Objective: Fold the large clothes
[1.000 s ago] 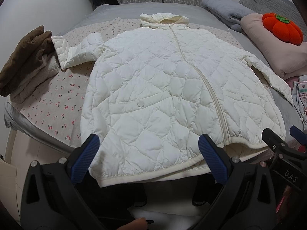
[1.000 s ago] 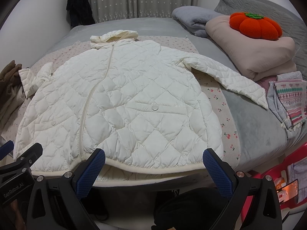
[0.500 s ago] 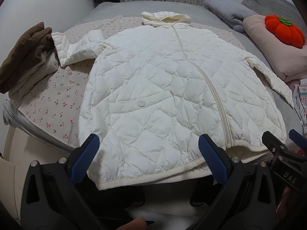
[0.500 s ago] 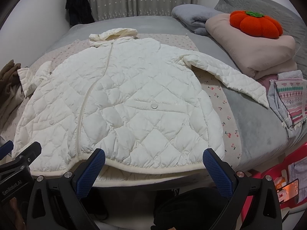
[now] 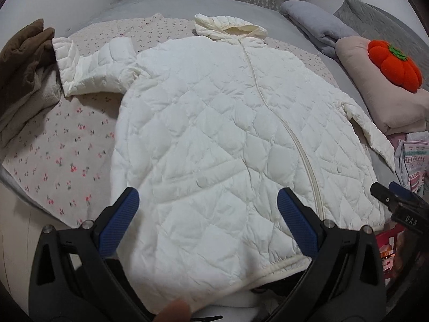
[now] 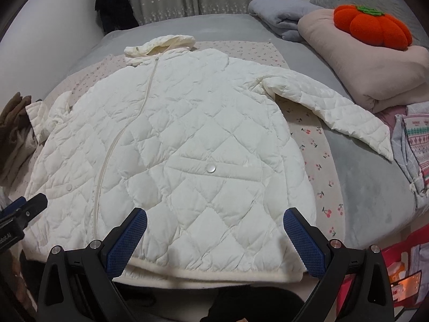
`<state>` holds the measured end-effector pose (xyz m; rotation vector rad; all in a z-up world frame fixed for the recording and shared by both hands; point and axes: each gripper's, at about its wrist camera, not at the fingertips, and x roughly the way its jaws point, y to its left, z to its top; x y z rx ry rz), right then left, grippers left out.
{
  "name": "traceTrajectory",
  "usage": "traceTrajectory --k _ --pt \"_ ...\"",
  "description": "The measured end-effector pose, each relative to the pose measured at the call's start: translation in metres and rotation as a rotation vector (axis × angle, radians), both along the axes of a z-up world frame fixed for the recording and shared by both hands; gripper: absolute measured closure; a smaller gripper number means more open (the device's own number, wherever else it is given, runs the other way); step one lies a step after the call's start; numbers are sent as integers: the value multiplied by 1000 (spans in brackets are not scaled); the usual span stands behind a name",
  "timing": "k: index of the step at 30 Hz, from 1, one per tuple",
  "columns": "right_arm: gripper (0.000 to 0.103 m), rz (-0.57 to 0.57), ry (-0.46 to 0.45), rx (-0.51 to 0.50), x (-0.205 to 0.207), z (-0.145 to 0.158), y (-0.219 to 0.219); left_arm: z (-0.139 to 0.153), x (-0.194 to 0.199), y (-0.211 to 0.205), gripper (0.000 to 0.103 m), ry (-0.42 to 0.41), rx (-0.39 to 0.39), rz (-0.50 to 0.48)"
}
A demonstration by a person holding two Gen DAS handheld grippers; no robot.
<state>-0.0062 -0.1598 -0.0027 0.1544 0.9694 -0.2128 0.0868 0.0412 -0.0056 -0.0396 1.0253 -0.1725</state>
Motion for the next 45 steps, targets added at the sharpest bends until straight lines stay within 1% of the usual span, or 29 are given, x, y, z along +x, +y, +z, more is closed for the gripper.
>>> traceTrajectory --k 1,3,5,7,9,11,13,15,17,18,21,25,27,29,30,31,32,33,34,35,36,37,38,40,41,43,45 --pt "0 8 2 2 7 3 -8 5 10 5 1 -14 3 -11" --pt "0 63 16 -10 26 10 -22 17 32 14 1 -44 3 -42" --pt "0 150 6 -21 48 19 -30 27 59 21 1 -61 1 -79" --pt "0 246 -10 -37 71 28 -36 30 89 27 1 -51 20 -96" --pt "0 305 7 -39 99 33 -42 27 123 32 1 -19 32 -109" --pt "0 341 34 -38 128 33 -49 19 160 34 1 30 22 -139" --pt "0 371 58 -11 158 30 -58 11 193 34 6 59 13 -168" --pt "0 385 86 11 190 21 -71 4 226 33 6 40 26 -197" --pt "0 385 112 8 222 11 -83 -6 262 32 6 23 52 -218" --pt "0 390 128 5 238 4 -90 -12 282 33 6 31 45 -224" --pt "0 396 169 -1 285 -19 -110 -33 336 38 7 84 -17 -207" --pt "1 362 203 55 338 -49 -136 -65 390 44 17 152 -72 -188" --pt "1 365 198 89 359 -58 -141 -79 403 45 20 192 -134 -200" --pt "1 376 190 129 377 -66 -142 -92 410 44 26 240 -202 -214" --pt "1 382 187 150 385 -69 -141 -97 411 43 28 246 -223 -217" --pt "4 391 185 174 393 -73 -139 -97 411 42 31 233 -234 -221" --pt "9 399 186 196 402 -77 -137 -97 411 41 37 222 -249 -229" --pt "12 402 189 212 410 -80 -135 -97 412 40 57 222 -268 -230" --pt "22 403 190 229 417 -84 -133 -98 412 38 82 236 -302 -229" --pt "44 403 193 252 423 -87 -130 -100 412 37 89 250 -339 -230" --pt "55 399 191 264 428 -90 -128 -100 412 33 93 242 -343 -230" --pt "80 396 182 264 430 -91 -125 -97 411 27 95 216 -317 -236" --pt "90 400 167 255 428 -90 -122 -94 411 19 96 192 -288 -246" --pt "95 404 135 172 425 -84 -115 -88 417 1 97 149 -258 -254" --pt "96 388 125 134 421 -80 -114 -83 421 -8 97 121 -242 -258" --pt "97 333 99 83 417 -71 -121 -71 432 -27 97 63 -220 -253" --pt "97 235 60 55 413 -59 -138 -59 446 -41 97 6 -241 -229"
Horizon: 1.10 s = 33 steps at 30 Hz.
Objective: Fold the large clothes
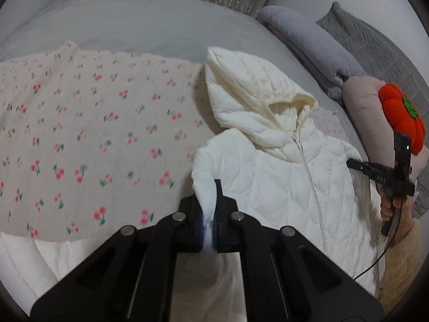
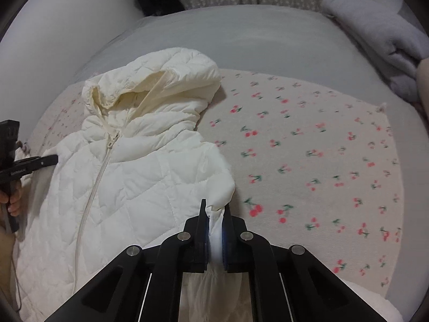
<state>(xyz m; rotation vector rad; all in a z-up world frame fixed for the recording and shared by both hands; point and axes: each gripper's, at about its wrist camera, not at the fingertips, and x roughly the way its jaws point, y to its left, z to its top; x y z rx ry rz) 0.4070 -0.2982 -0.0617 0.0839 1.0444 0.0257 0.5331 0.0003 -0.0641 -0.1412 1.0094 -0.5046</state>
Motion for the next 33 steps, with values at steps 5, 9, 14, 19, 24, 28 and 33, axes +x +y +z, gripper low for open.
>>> traceTrajectory --k 5,9,14,19,24,28,33 --pt "82 -124 -42 -79 -6 13 -21 4 11 -45 66 -42 218 65" --pt "42 -118 -50 -157 -40 33 -14 24 -35 -38 29 -95 215 -7" --pt "31 -51 -54 -83 -110 59 3 34 -105 -19 26 -72 257 -73" --pt "23 -47 -32 30 -191 70 14 49 -170 17 21 -8 251 -57" --pt "20 -97 -15 124 -276 77 13 52 -236 57 20 96 175 -33" --pt "19 -152 1 170 -335 77 15 42 -291 84 20 186 126 -20" --pt "19 -187 31 315 -395 55 19 12 -352 100 20 323 49 -43"
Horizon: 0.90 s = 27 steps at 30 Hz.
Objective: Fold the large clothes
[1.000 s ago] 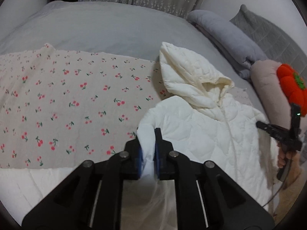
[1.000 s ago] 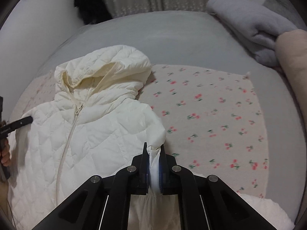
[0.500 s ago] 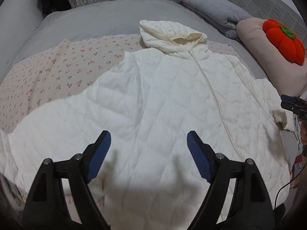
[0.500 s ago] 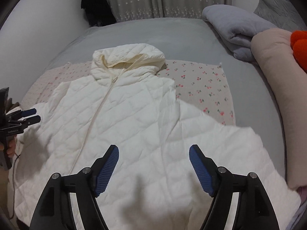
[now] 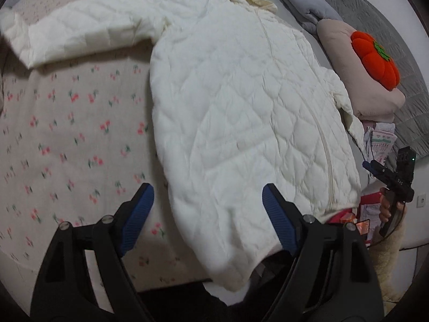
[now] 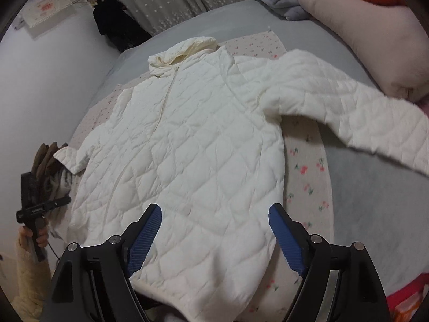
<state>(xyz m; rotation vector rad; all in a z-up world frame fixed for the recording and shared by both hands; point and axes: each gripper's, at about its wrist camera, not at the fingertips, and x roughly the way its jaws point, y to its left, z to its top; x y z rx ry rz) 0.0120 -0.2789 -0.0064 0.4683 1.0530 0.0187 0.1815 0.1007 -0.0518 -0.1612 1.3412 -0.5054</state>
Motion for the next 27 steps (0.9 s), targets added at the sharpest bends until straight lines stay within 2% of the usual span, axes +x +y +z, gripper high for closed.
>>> traceTrajectory --k 2,3,4,5,6,7,8,10,11,13,15,17,18,19,21,23,25,27 --pt "19 -10 30 44 -17 -17 4 -12 -19 -2 23 32 -21 -28" --pt "19 -13 40 62 -25 -25 6 -15 -26 -3 34 41 -29 -40" --pt "19 -21 52 78 -31 -34 8 -19 -31 -5 54 57 -44 -53" --pt "25 -36 64 90 -36 -43 9 -21 -34 -7 66 74 -63 -63" --pt "34 -52 76 99 -39 -51 9 -23 -37 -8 83 82 -80 -68" --pt "67 -52 92 88 -41 -57 9 -22 -39 -8 87 69 -85 -62" --pt "87 -54 94 71 -43 -60 8 -19 -42 -5 88 51 -93 -55" --pt "93 -90 73 62 -52 -59 -3 -19 -49 3 90 26 -106 -42" --pt "94 -116 70 52 -57 -59 -9 -26 -53 5 90 28 -79 -35" --pt "94 -154 95 12 -64 -65 -16 -55 -59 0 90 45 33 -48" --pt "94 -148 135 -21 -63 -80 -12 -54 -65 -1 87 -16 20 -55" --pt "91 -121 112 -73 -63 -79 -3 -46 -67 -2 79 -29 26 -51" --pt "89 -100 95 -74 -63 -76 0 -42 -68 -3 71 -44 39 -52" --pt "84 -85 81 -63 -64 -72 -1 -36 -69 -4 57 -64 69 -49" --pt "70 -90 51 -49 -68 -64 -9 -26 -68 -4 37 -109 127 -38" --pt "36 -142 9 -53 -74 -53 -29 -10 -65 -4 35 -169 178 -26" --pt "25 -236 -39 -51 -78 -41 -58 1 -58 -4 30 -214 214 -7" --pt "24 -347 -63 -13 -80 -36 -92 11 -48 -6 25 -247 221 14"
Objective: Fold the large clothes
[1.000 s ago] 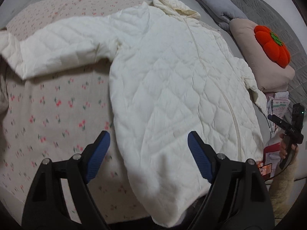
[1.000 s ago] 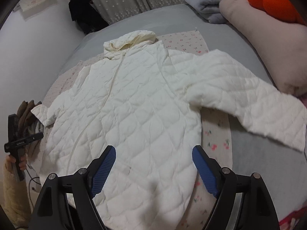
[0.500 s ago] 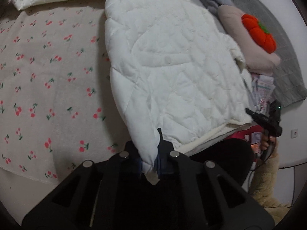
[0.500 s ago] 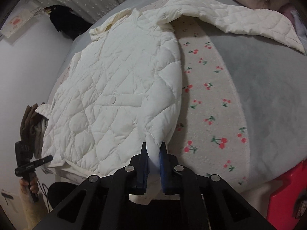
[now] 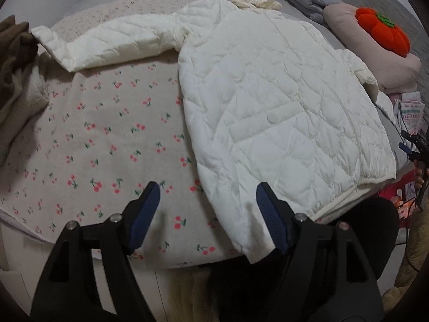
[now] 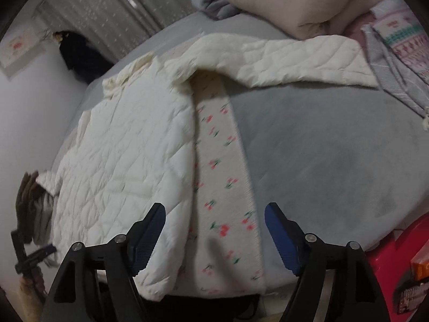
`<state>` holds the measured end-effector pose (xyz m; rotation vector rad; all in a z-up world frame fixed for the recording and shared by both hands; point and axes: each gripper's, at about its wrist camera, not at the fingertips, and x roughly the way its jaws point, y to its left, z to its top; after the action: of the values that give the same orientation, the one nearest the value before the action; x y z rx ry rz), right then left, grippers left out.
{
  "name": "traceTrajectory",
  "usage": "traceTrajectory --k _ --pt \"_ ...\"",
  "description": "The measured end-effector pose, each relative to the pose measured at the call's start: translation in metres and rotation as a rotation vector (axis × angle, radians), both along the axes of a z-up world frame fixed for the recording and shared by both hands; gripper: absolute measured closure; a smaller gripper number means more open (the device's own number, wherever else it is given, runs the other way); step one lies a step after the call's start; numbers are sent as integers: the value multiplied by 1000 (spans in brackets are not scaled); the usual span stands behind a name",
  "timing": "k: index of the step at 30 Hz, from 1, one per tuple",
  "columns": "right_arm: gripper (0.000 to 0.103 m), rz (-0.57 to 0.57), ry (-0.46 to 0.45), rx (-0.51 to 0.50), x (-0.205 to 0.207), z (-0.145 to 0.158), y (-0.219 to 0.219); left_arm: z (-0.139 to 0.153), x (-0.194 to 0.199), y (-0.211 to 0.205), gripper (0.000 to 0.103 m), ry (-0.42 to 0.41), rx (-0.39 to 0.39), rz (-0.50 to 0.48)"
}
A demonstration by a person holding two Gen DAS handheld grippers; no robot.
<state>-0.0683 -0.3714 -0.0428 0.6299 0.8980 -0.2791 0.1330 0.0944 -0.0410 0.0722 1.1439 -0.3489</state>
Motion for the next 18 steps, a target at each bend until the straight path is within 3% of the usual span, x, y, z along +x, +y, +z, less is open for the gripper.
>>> traceTrajectory --k 7,9,11,12,13,14,16,18 --pt "24 -386 -86 98 17 -17 -136 16 42 -43 24 -37 -52 -19" --pt "25 -463 -79 119 26 -32 -166 14 51 -58 24 -49 -73 -35" --pt "28 -543 -137 120 29 -36 -181 8 60 -77 24 -64 -99 -58" --pt "35 -586 -170 109 32 -33 -185 6 63 -83 24 -69 -107 -69" --pt "79 -588 -187 110 35 -32 -190 1 67 -89 24 -73 -114 -81" --pt "96 -590 -176 104 40 -28 -191 -5 70 -96 24 -72 -115 -94" --pt "97 -594 -183 -84 44 0 -176 -16 73 -105 24 -63 -105 -113" --pt "98 -623 -160 -409 42 34 -148 -31 76 -113 24 -30 -80 -118"
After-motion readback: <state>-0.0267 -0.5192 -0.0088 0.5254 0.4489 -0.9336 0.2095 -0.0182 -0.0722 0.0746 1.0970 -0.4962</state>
